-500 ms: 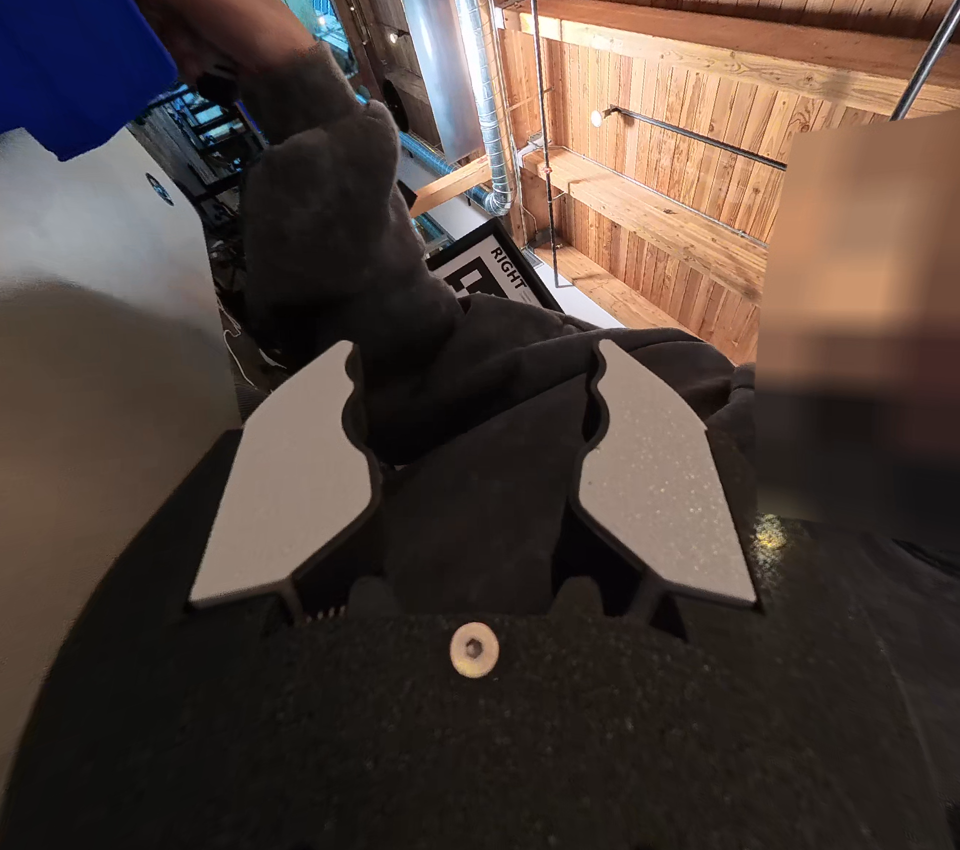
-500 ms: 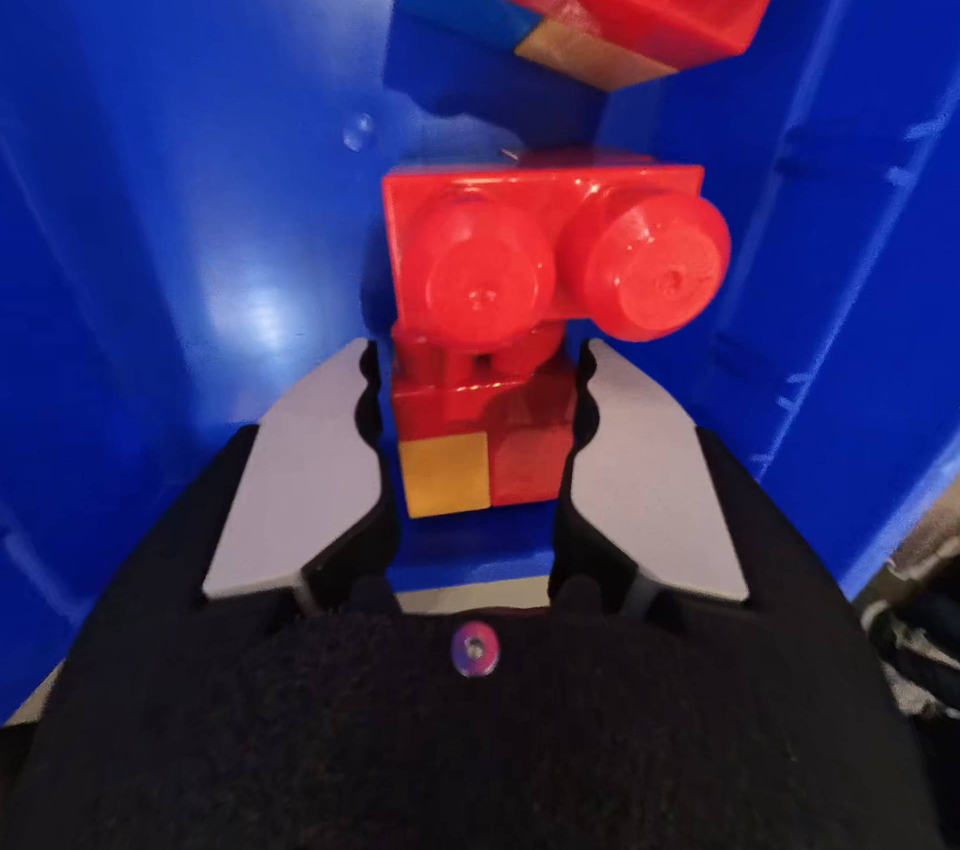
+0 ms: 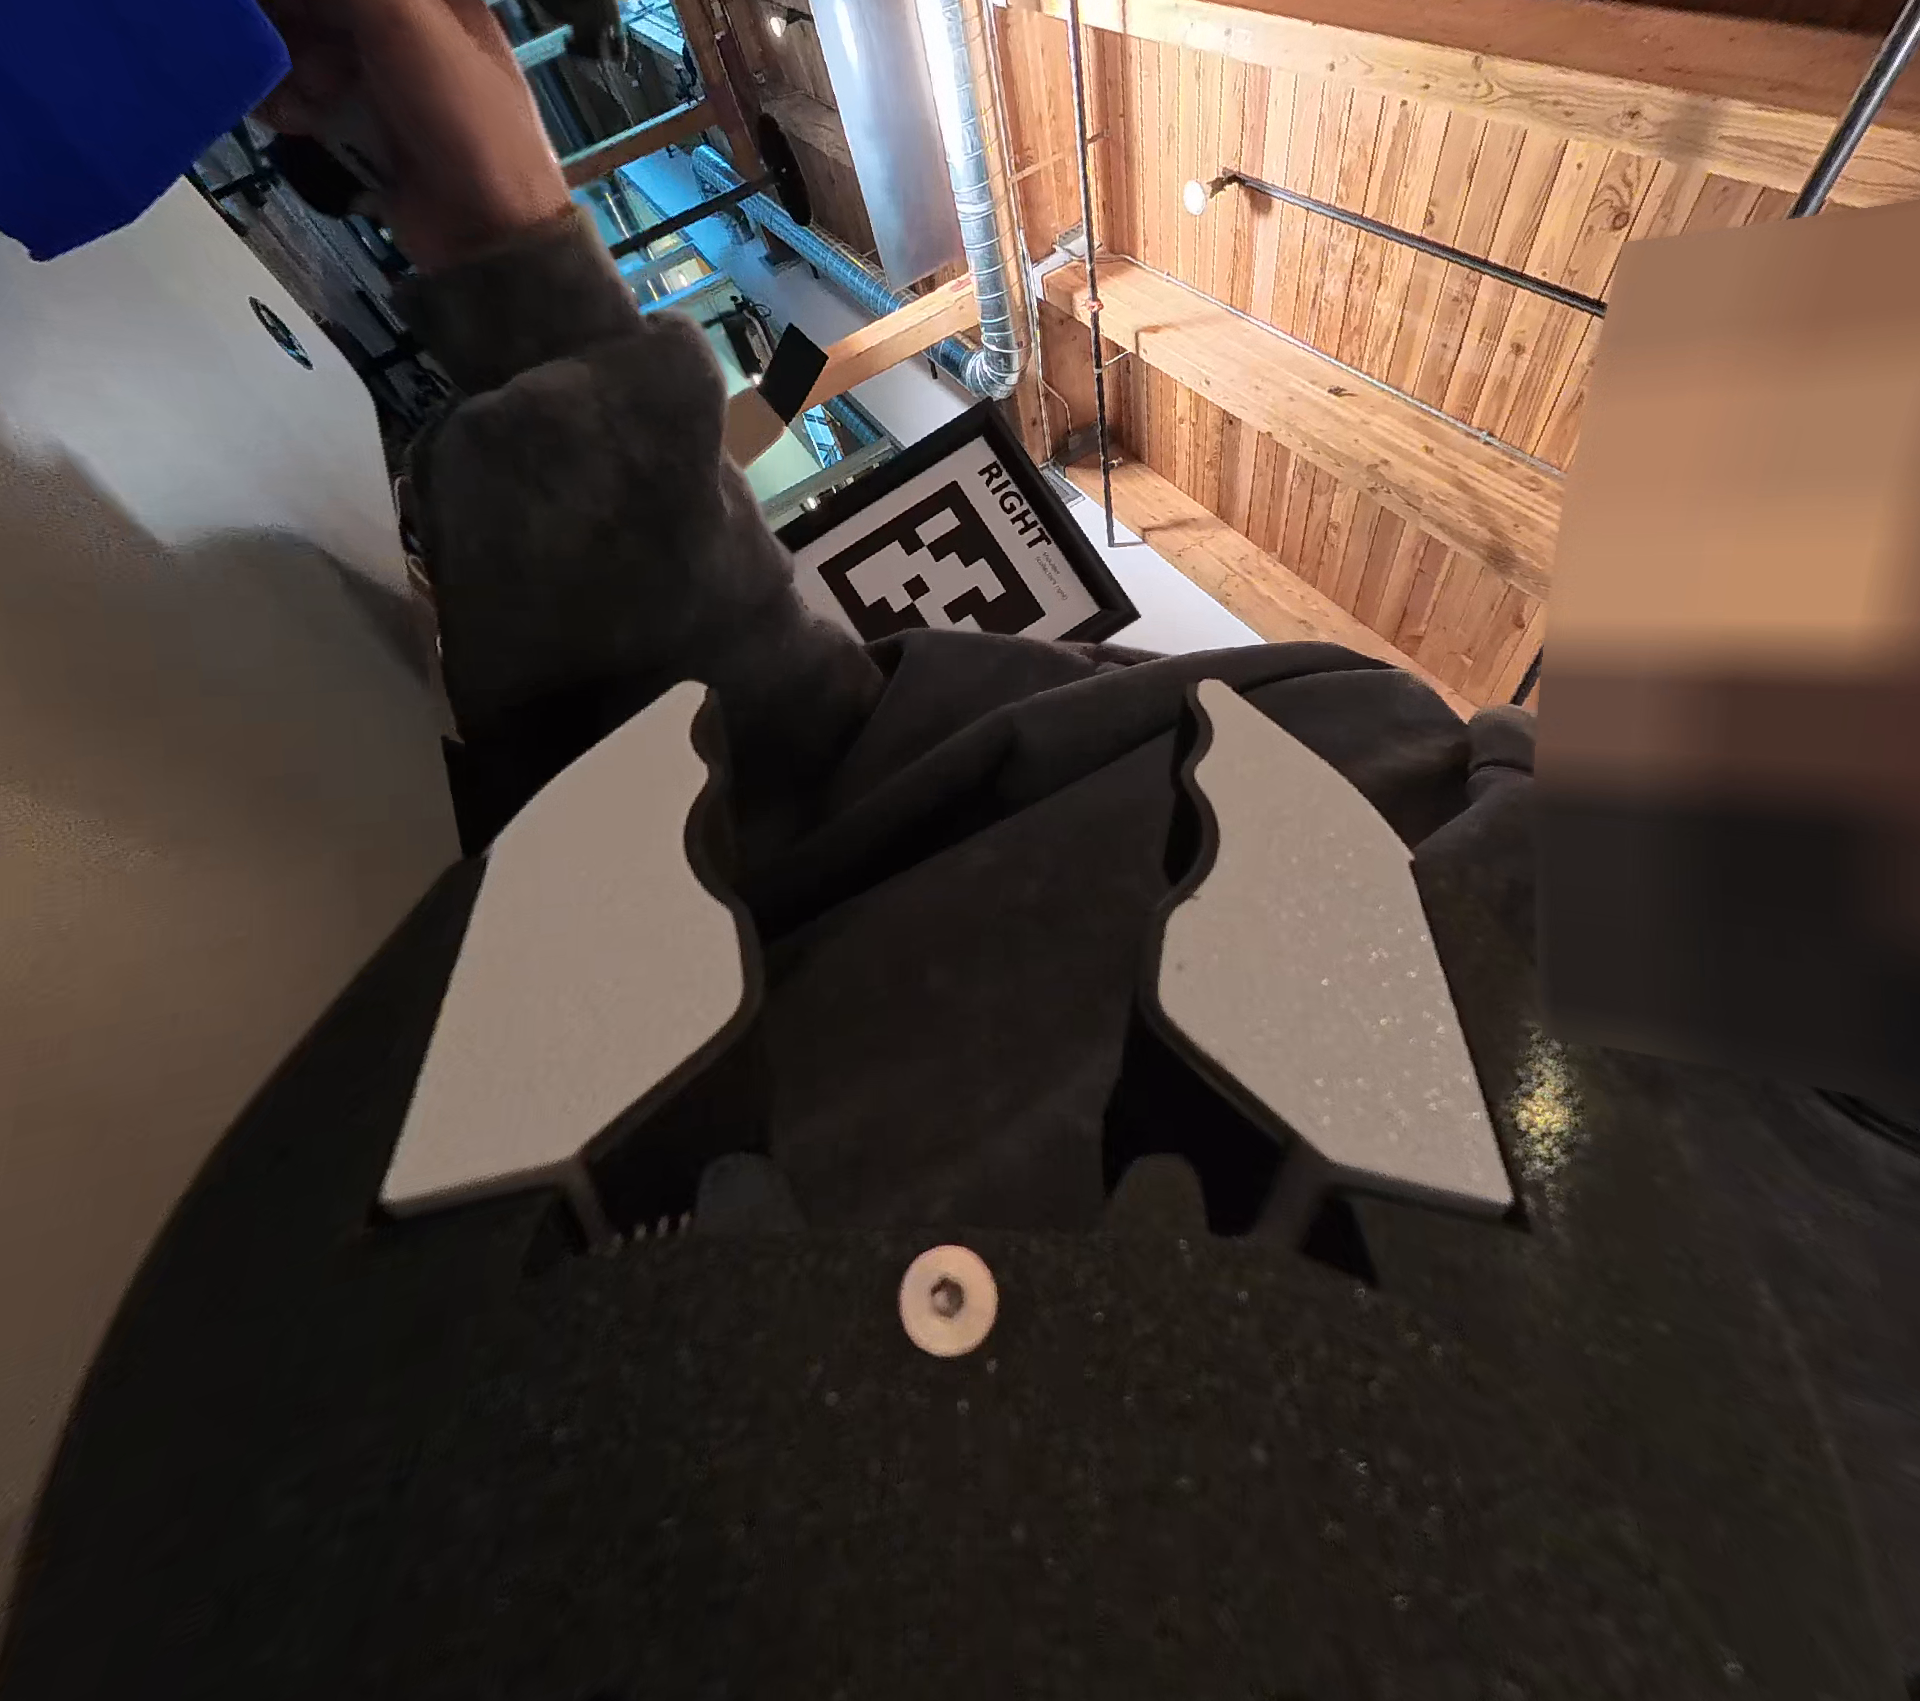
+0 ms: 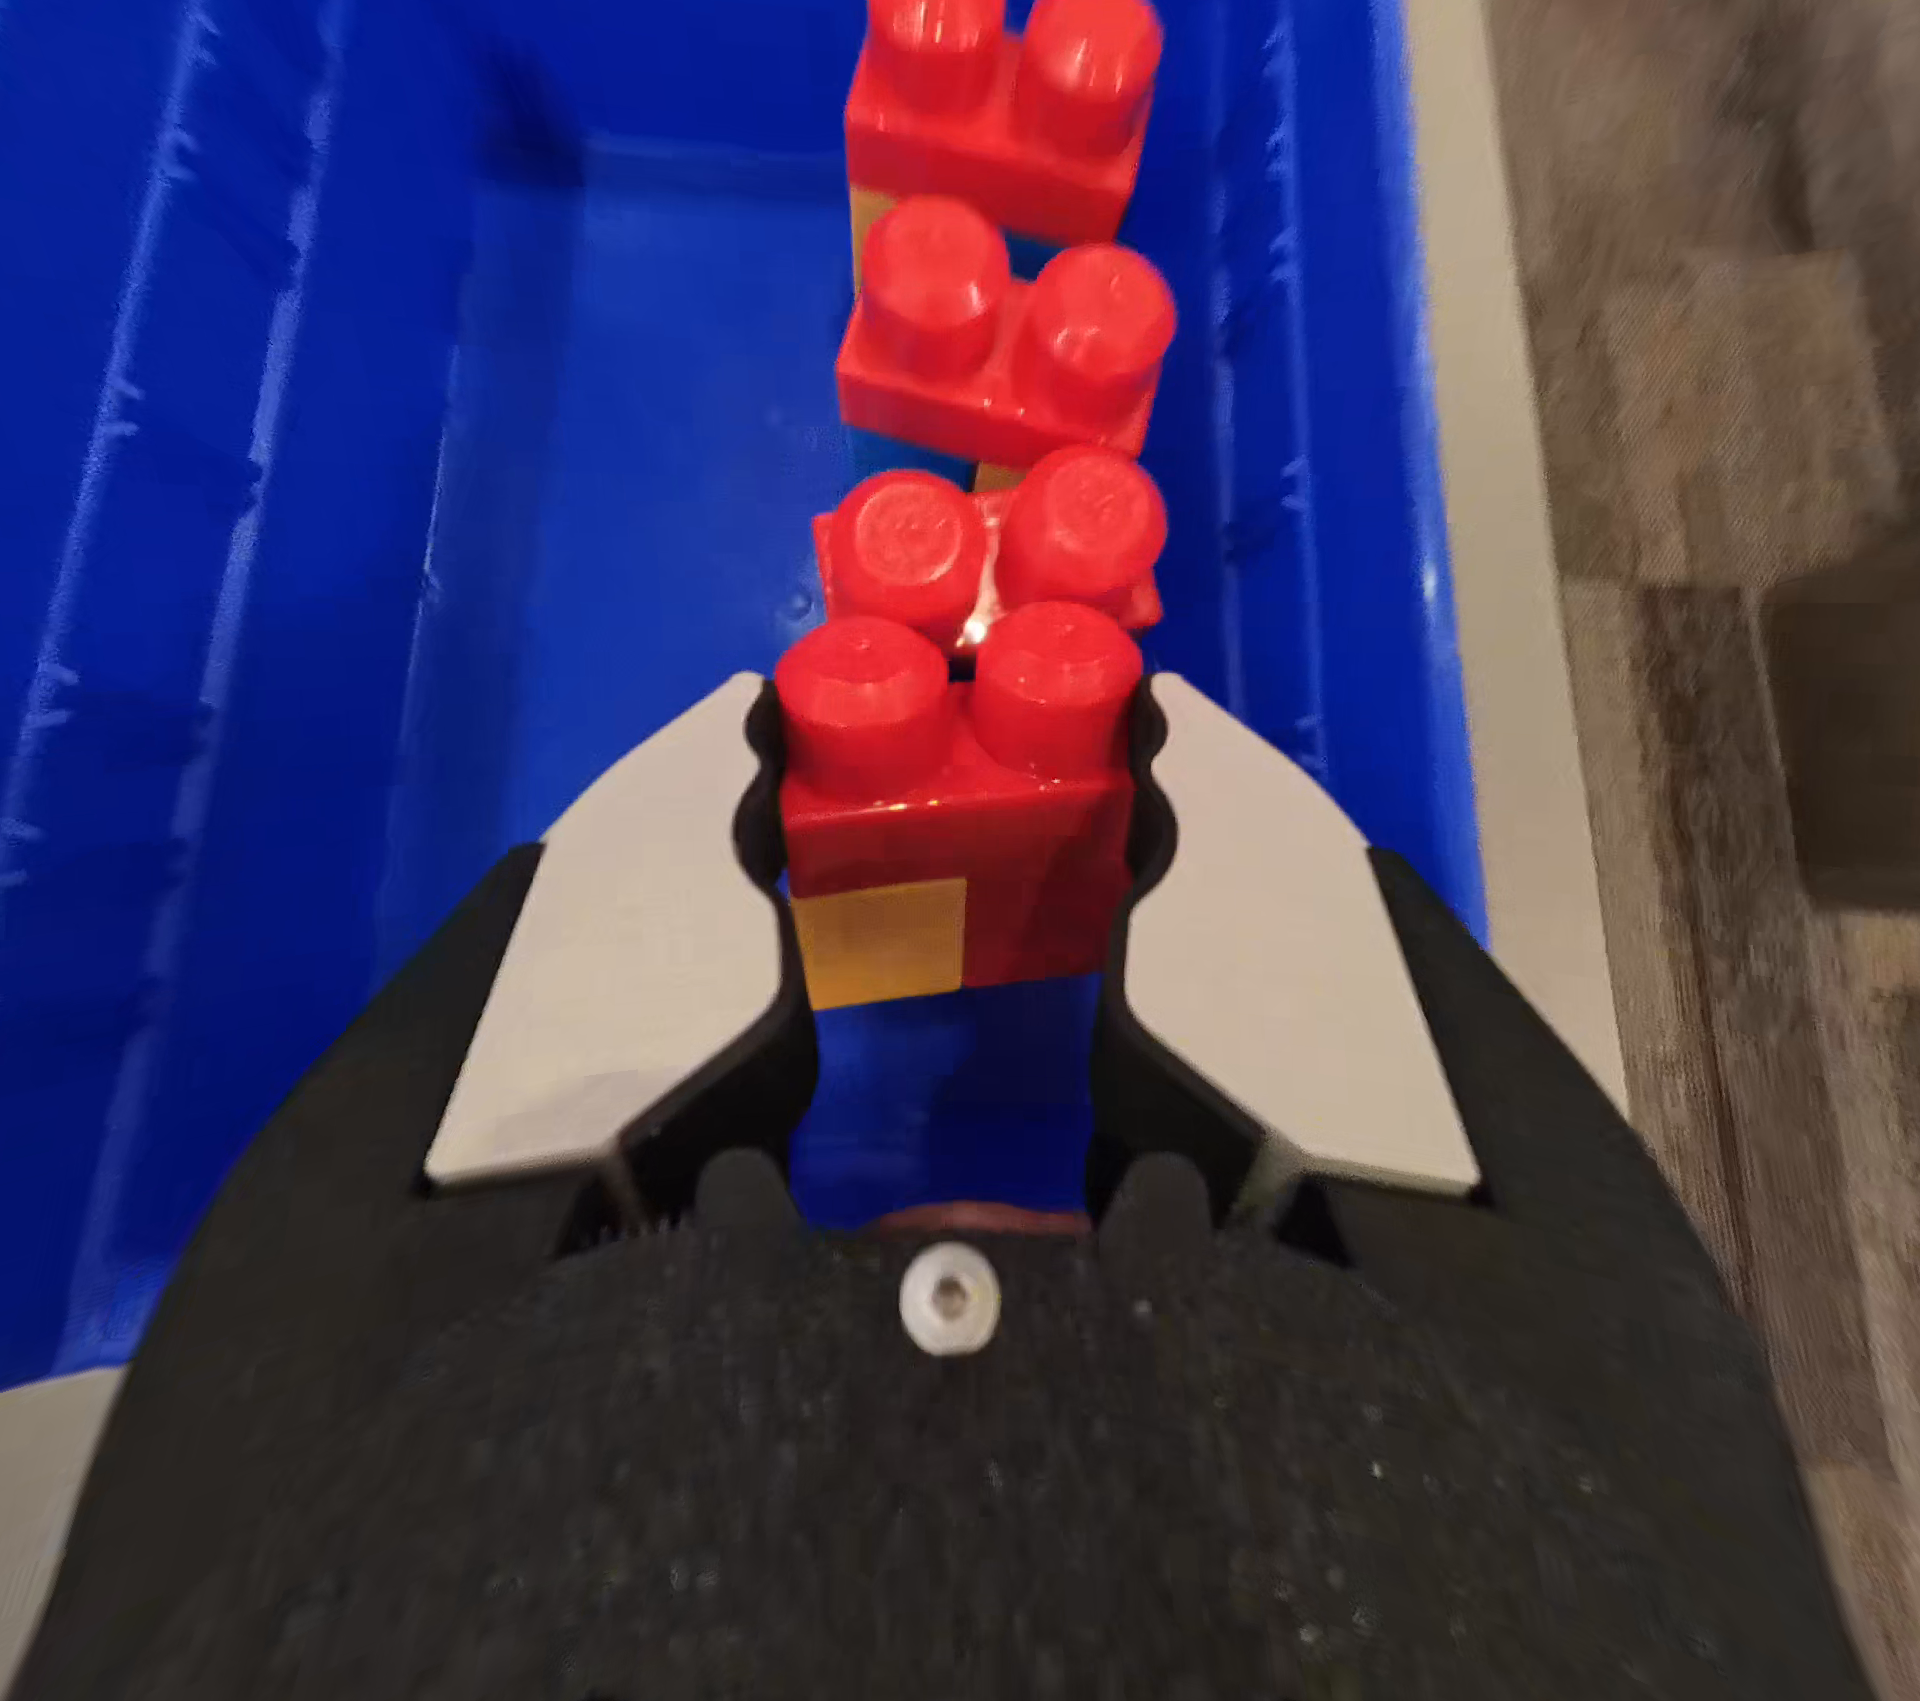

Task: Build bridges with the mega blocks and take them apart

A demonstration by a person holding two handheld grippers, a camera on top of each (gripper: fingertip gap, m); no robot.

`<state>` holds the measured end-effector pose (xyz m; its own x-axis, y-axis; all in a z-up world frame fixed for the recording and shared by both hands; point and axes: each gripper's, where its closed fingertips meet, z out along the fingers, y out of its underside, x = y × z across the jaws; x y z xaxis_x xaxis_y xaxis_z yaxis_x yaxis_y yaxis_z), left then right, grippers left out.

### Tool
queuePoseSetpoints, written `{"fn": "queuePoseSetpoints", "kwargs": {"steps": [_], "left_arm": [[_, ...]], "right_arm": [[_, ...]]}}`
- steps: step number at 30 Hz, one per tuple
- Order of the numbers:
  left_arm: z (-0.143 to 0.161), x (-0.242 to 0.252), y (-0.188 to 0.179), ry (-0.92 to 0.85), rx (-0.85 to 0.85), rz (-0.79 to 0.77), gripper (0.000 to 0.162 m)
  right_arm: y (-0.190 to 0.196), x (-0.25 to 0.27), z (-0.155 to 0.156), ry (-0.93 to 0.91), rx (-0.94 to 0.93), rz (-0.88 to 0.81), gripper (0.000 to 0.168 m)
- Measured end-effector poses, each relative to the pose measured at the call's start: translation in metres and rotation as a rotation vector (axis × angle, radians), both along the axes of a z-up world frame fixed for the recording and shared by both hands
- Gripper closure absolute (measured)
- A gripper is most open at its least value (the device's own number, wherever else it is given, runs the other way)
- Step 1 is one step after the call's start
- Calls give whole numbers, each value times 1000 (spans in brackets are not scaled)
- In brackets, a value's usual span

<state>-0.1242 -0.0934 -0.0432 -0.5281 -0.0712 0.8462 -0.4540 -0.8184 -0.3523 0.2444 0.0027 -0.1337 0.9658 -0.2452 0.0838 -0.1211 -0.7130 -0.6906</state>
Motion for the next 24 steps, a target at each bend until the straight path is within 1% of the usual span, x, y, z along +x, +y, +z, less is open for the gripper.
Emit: {"fn": "queuePoseSetpoints", "kwargs": {"steps": [2, 4, 7, 9, 12, 15, 20, 24], "left_arm": [[-2, 1, -2, 4, 2, -3, 81], [-4, 4, -4, 11, 4, -11, 81], [-8, 7, -10, 19, 7, -27, 81], [-10, 9, -13, 25, 9, -37, 81], [-11, 11, -18, 28, 11, -51, 81], [-12, 12, -20, 30, 11, -57, 81], [-11, 11, -19, 29, 13, -51, 81], [-12, 11, -18, 31, 9, -49, 81]], "right_arm": [[-2, 5, 7, -73, 125, -8, 104], [-6, 5, 10, -120, 213, -11, 104], [-15, 6, 7, -169, 271, -34, 104], [-22, 8, -1, -181, 267, -52, 104], [-29, 7, -2, -149, 300, -76, 104], [-32, 7, -3, -147, 289, -83, 104], [-34, 1, -3, -88, 283, -84, 104], [-38, 0, -2, -104, 288, -96, 104]]}}
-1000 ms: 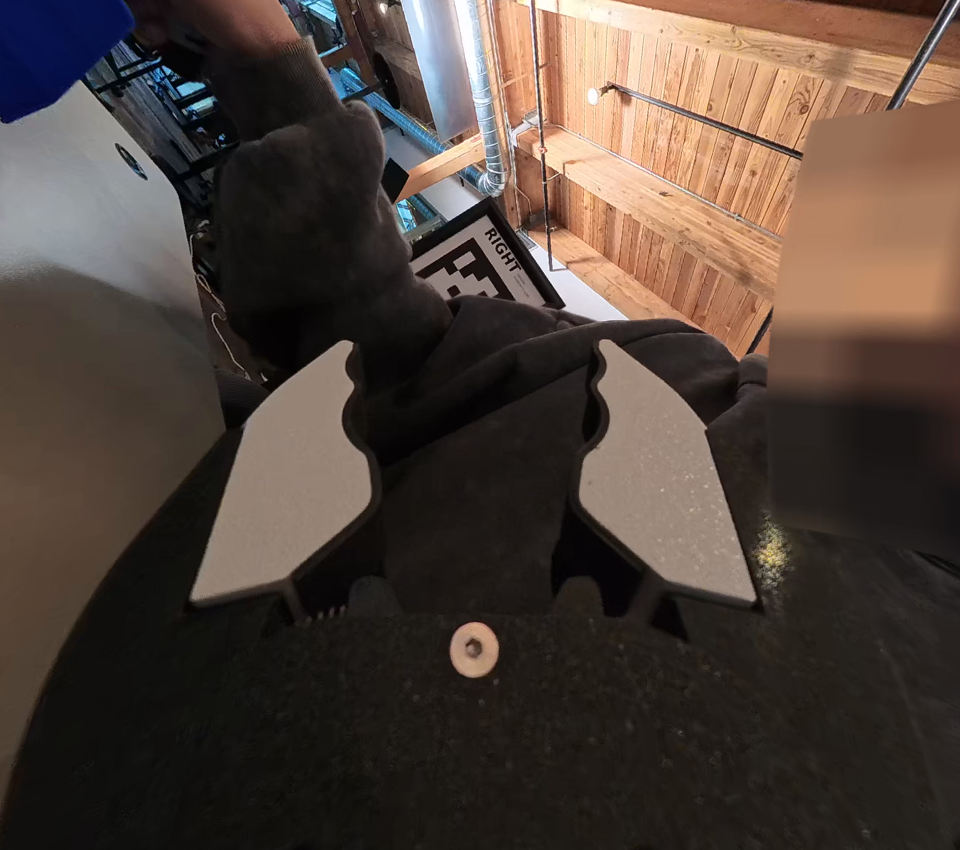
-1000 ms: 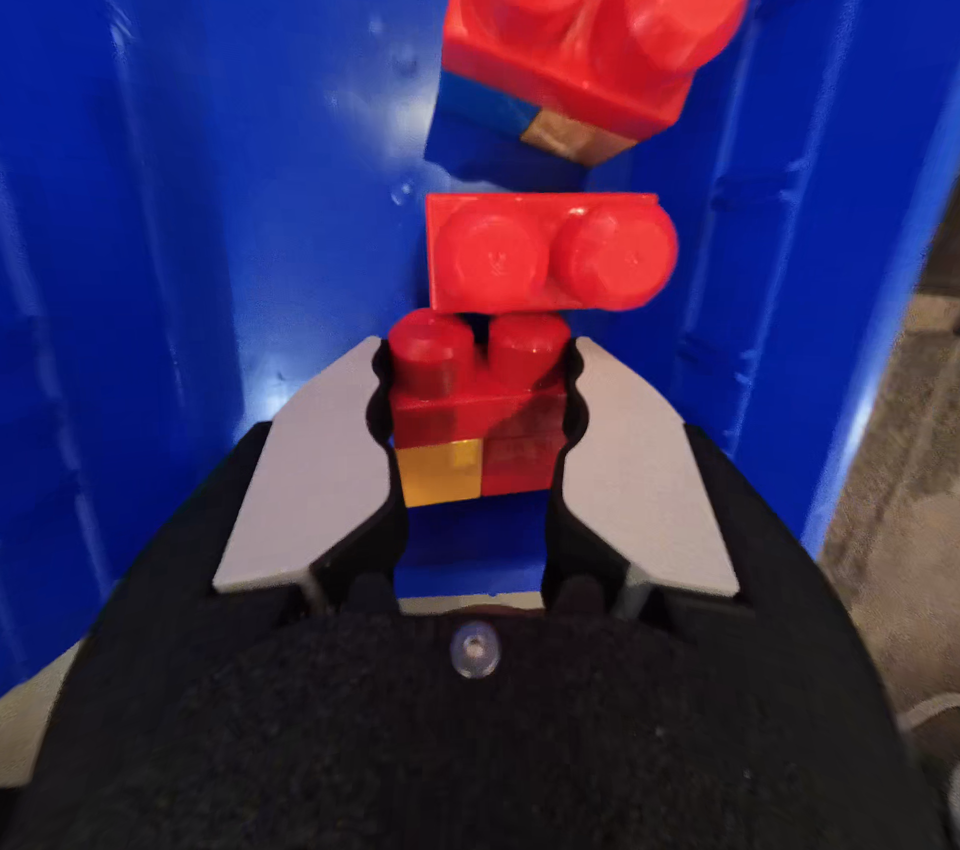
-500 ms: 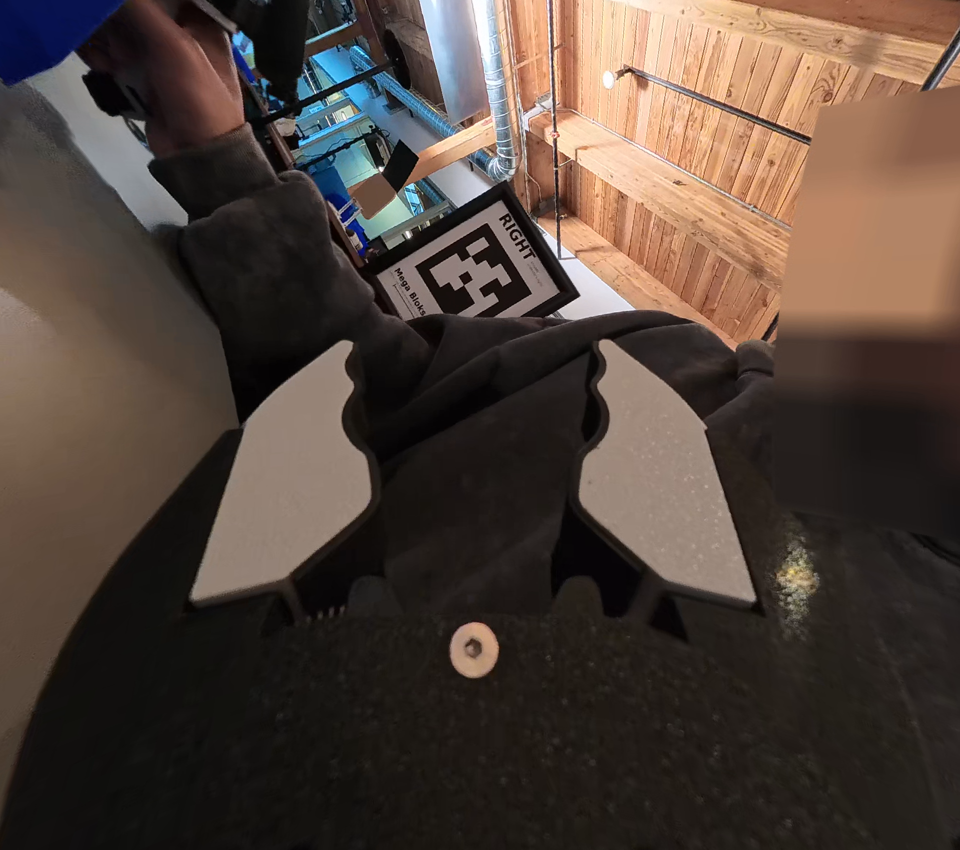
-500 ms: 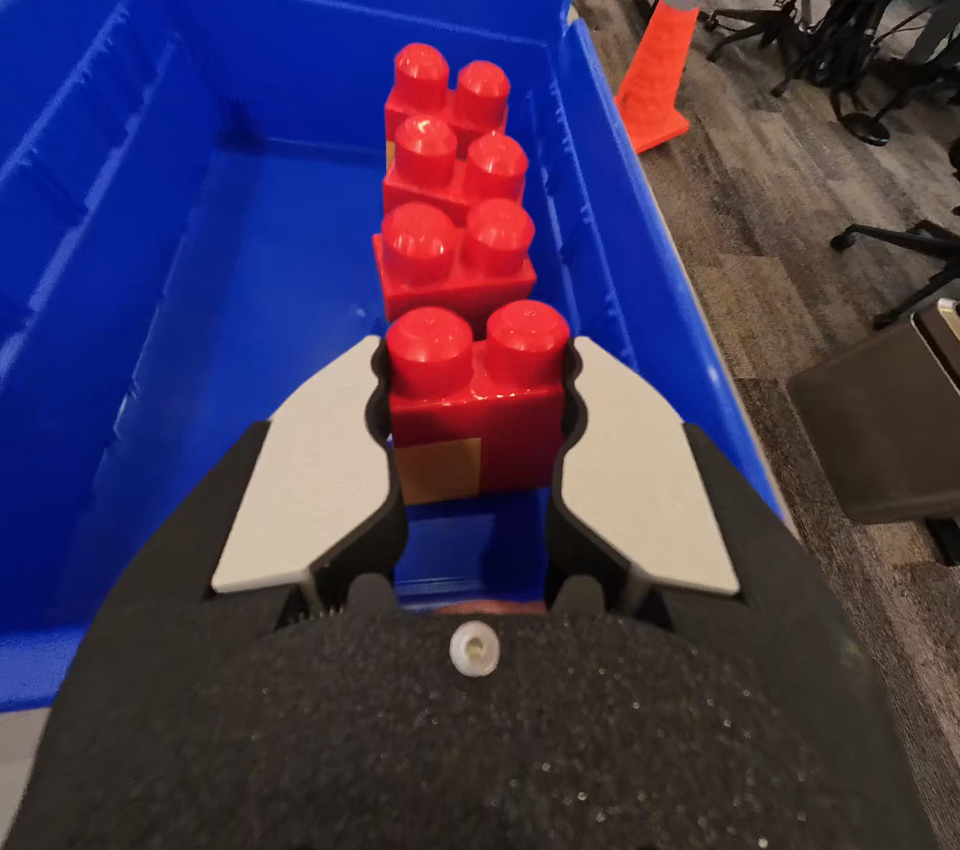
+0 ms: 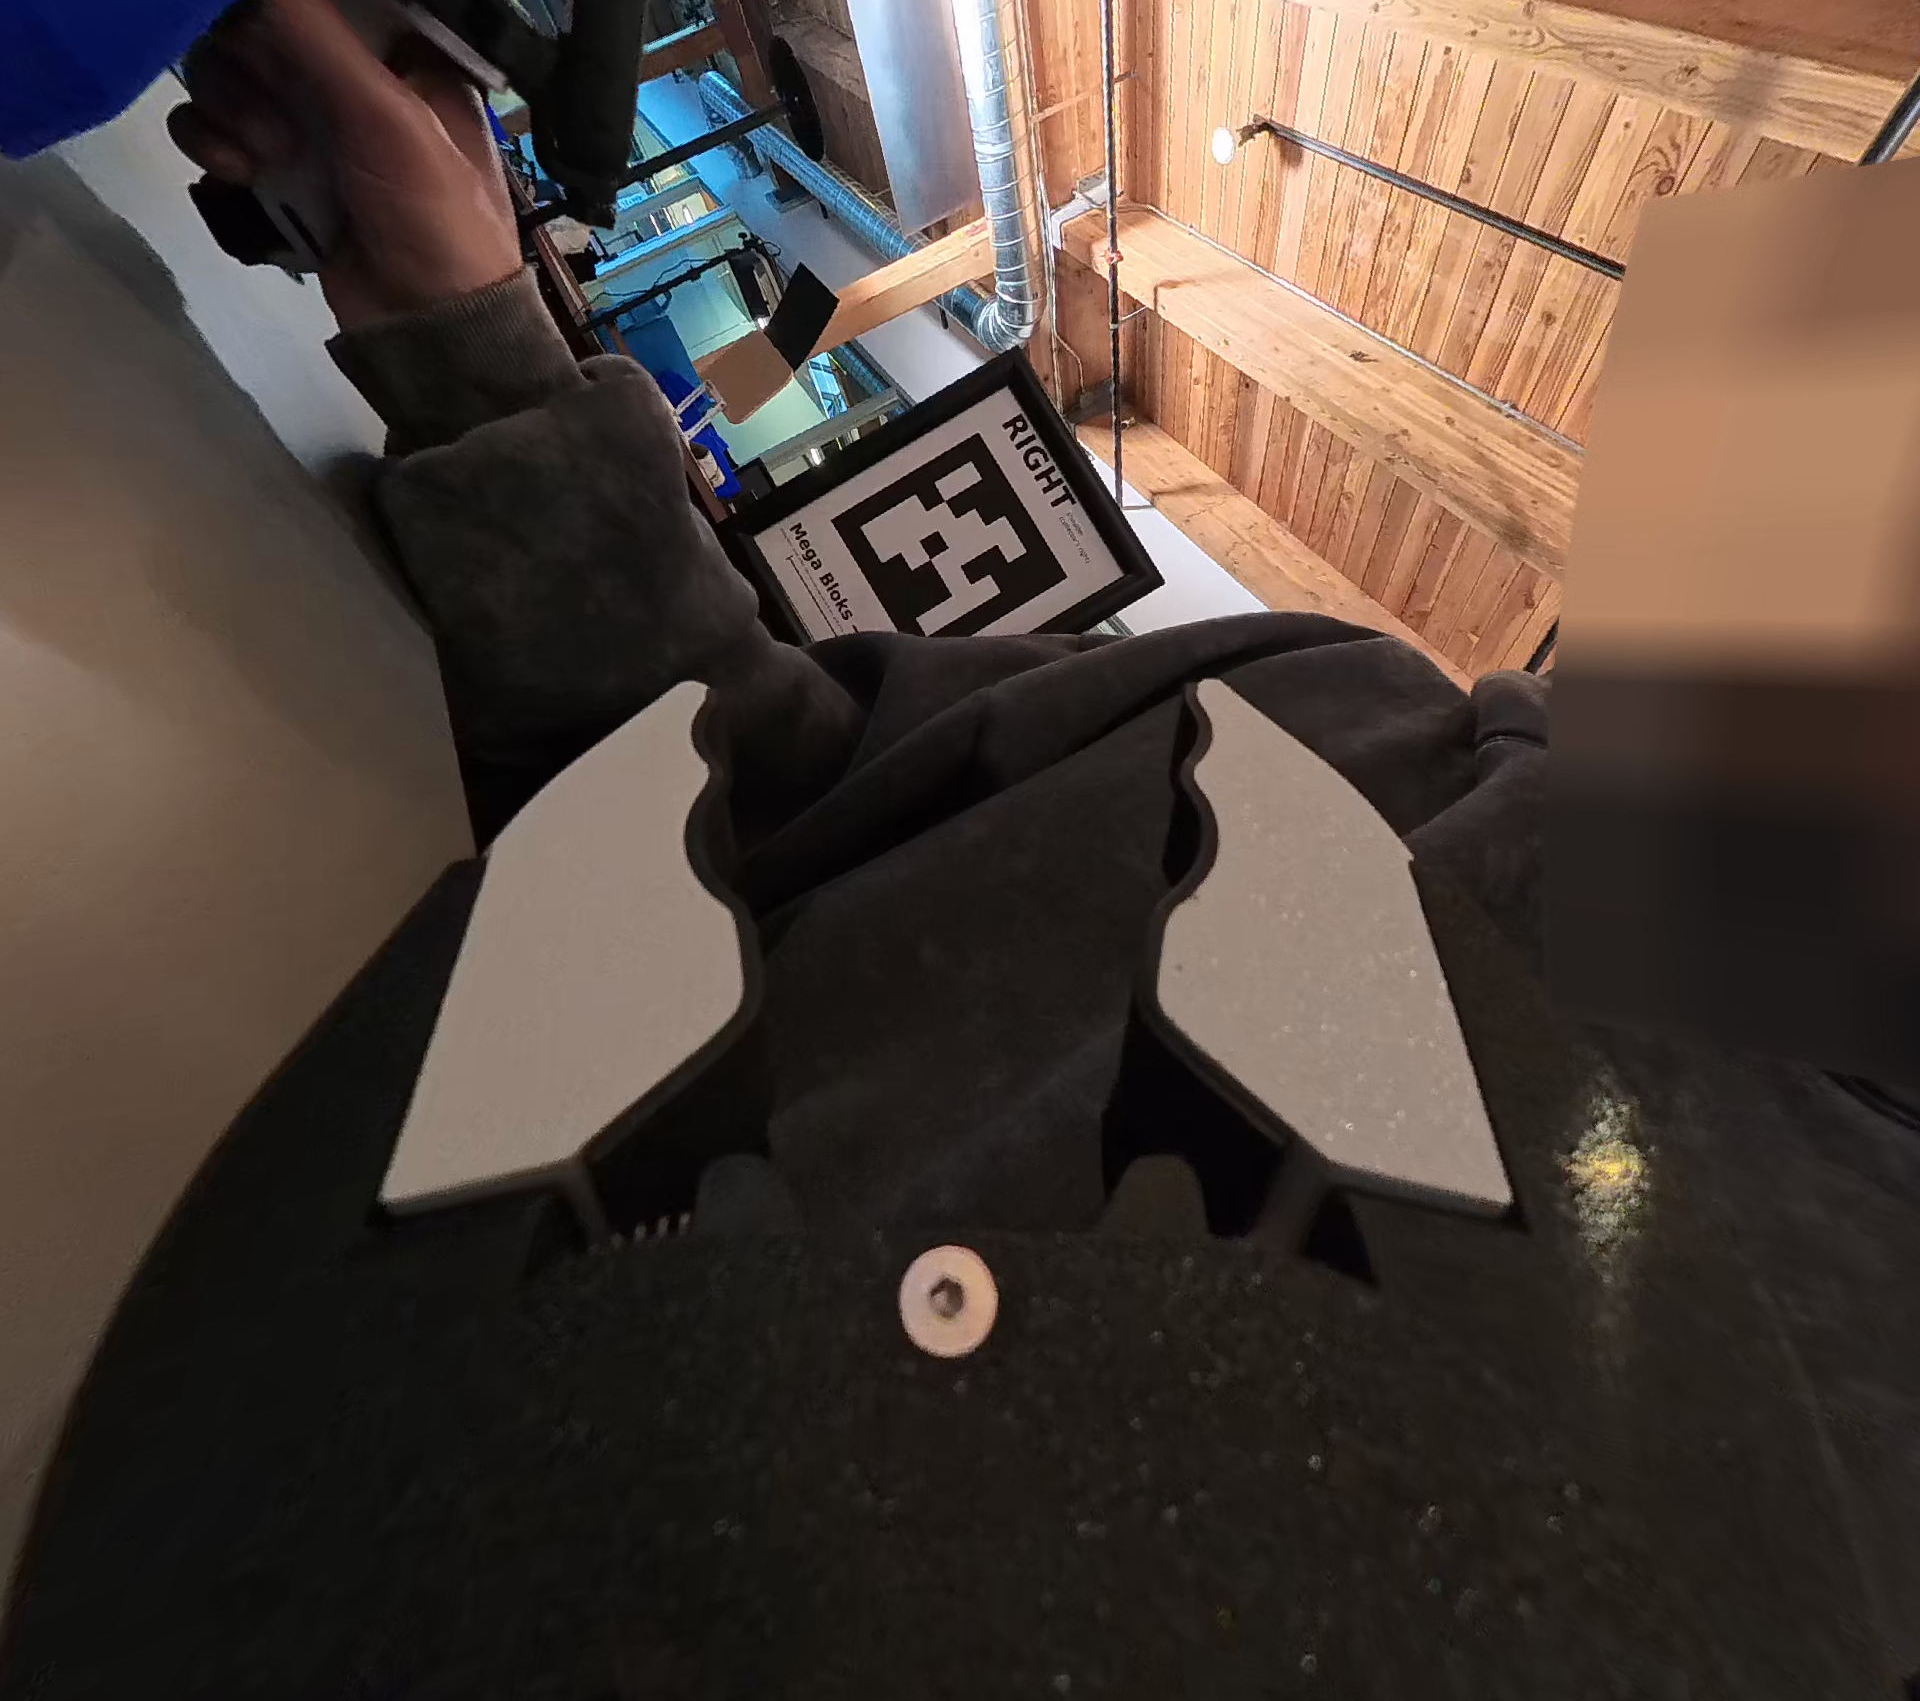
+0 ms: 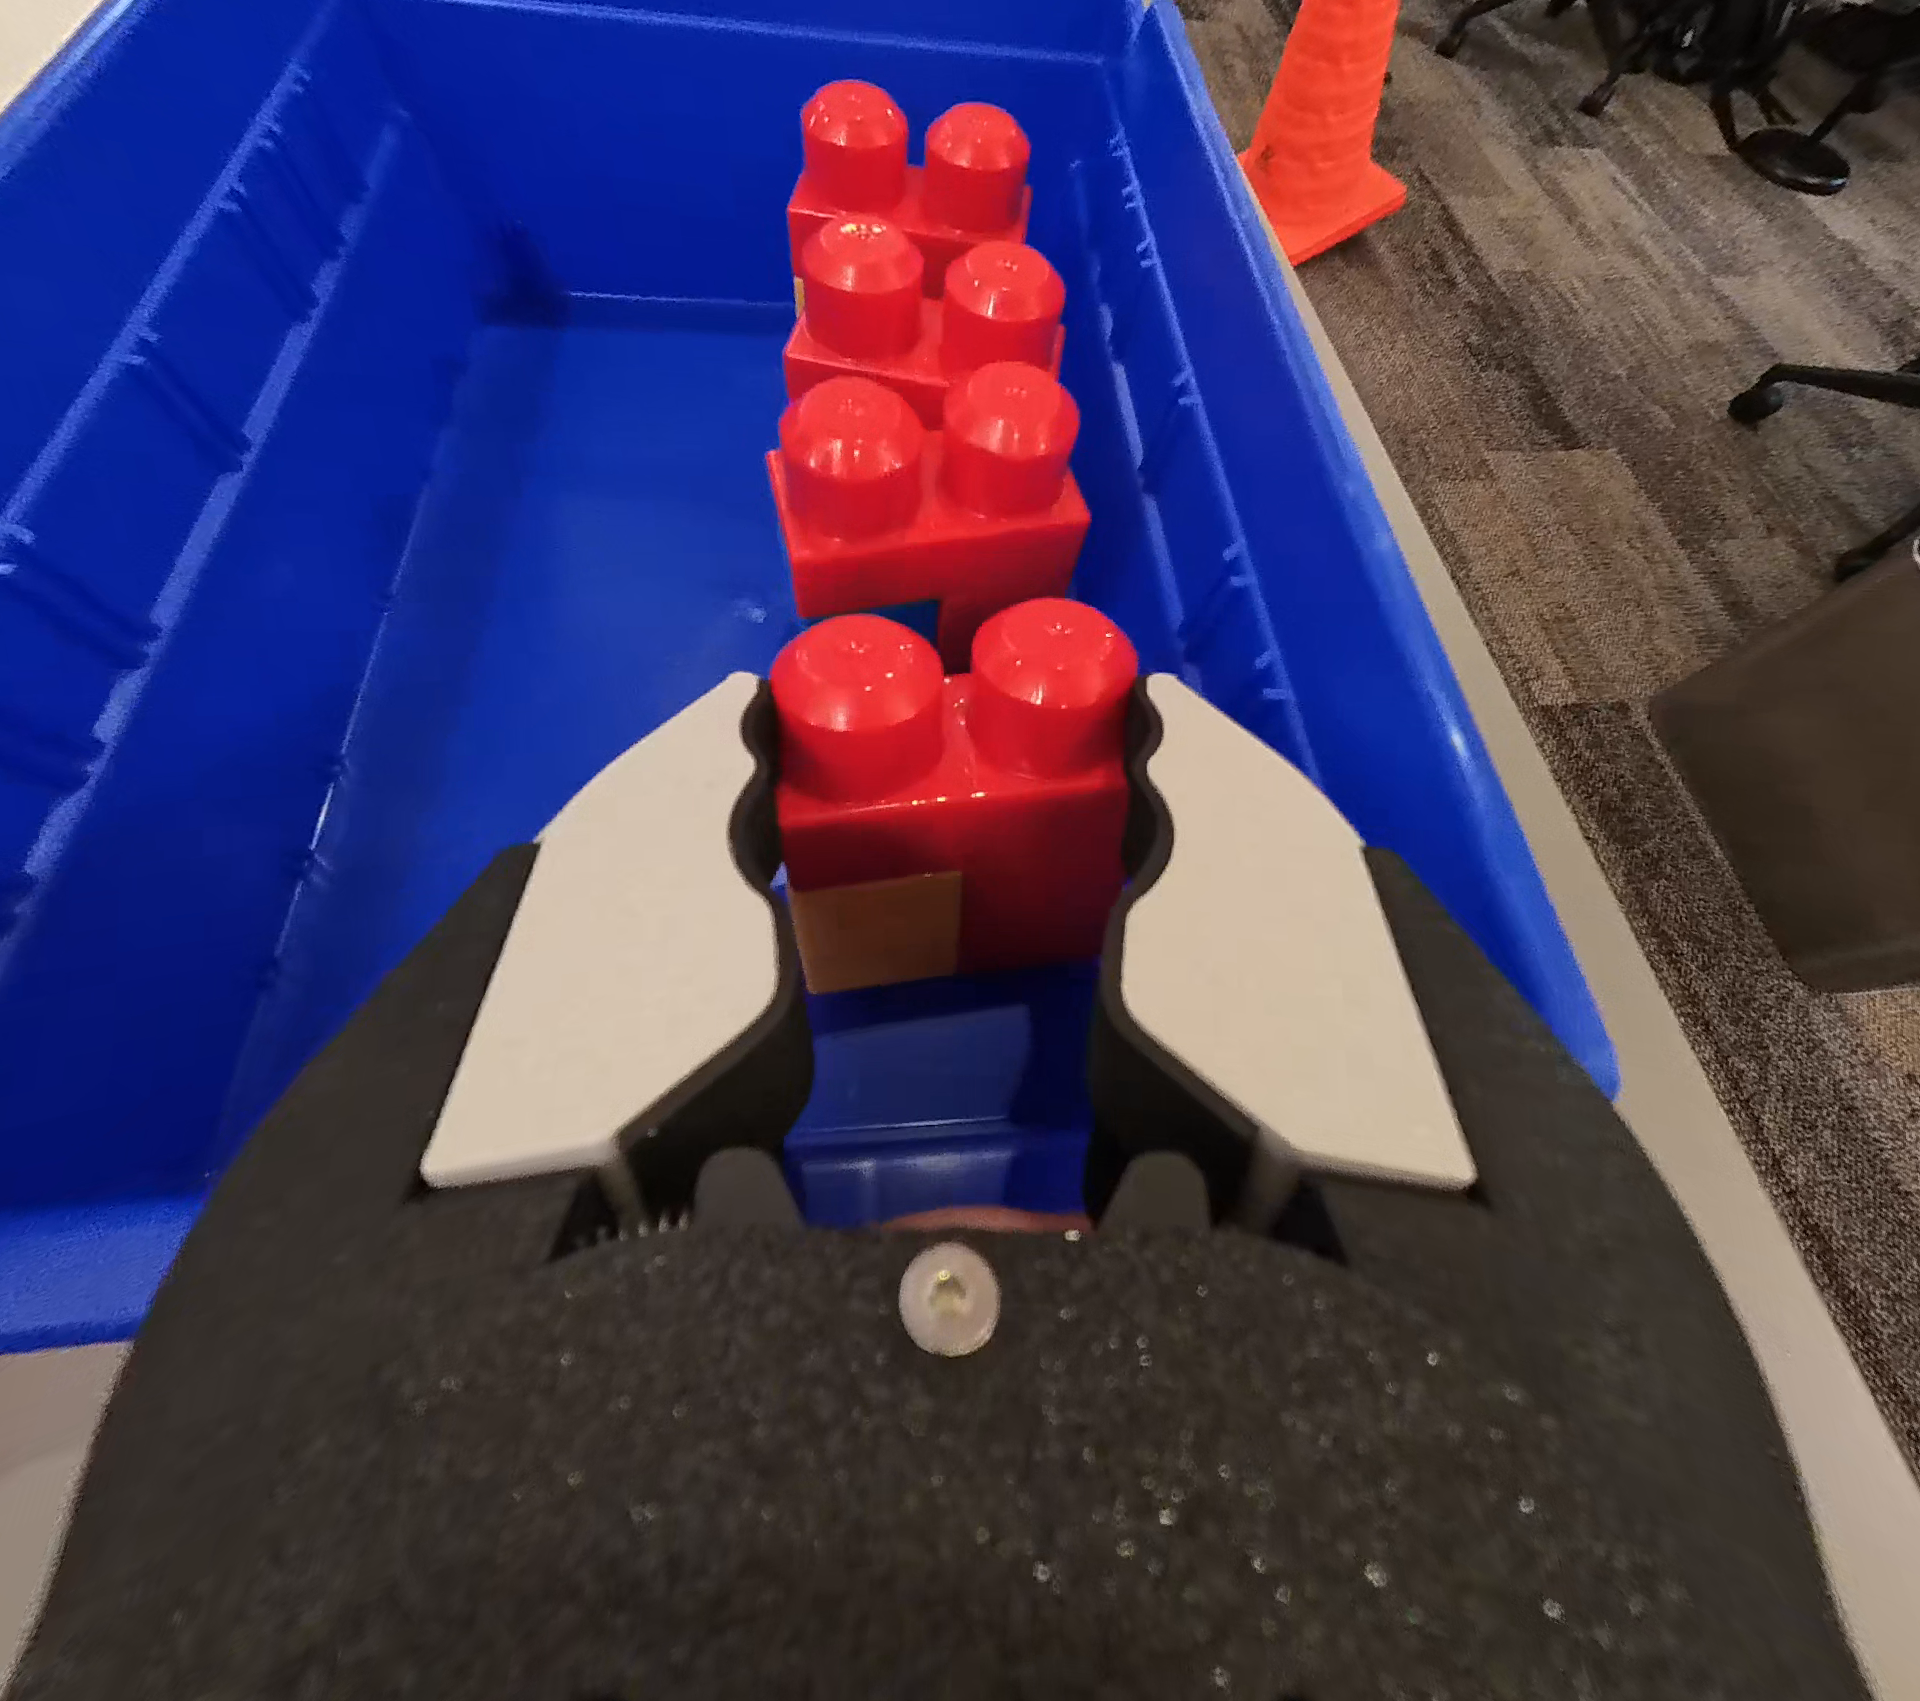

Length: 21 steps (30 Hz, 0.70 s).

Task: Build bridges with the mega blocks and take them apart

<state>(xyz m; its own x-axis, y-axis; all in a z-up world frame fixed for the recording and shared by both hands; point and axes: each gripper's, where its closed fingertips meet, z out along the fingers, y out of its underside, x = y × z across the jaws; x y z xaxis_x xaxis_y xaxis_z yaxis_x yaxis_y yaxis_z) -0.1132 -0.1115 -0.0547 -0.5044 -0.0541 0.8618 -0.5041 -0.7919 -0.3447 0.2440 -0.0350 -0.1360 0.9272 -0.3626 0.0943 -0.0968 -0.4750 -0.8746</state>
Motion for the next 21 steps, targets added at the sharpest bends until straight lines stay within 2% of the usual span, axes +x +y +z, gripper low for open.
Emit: {"fn": "queuePoseSetpoints", "kwargs": {"steps": [15, 18, 21], "left_arm": [[2, -1, -2, -6, 0, -7, 81], [2, -1, 0, -7, -1, -4, 81], [2, -3, 4, 2, 23, 13, 81]], "right_arm": [[-30, -15, 10, 4, -105, -44, 98], [-35, -20, 32, -10, -57, -36, 96], [-32, -44, 93, -72, 128, 60, 95]]}}
